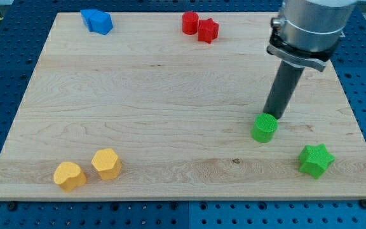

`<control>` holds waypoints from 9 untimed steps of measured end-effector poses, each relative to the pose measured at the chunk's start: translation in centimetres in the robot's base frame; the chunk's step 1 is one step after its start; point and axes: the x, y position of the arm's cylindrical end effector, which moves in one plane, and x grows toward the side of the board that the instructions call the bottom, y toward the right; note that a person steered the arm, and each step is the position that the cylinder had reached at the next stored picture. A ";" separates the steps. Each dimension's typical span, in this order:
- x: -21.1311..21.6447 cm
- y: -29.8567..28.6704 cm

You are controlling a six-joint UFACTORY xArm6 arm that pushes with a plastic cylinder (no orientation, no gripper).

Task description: Move the green circle closer to the green star

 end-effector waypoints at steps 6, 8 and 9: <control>1.5 -3.9; 2.9 -0.5; 2.9 -0.5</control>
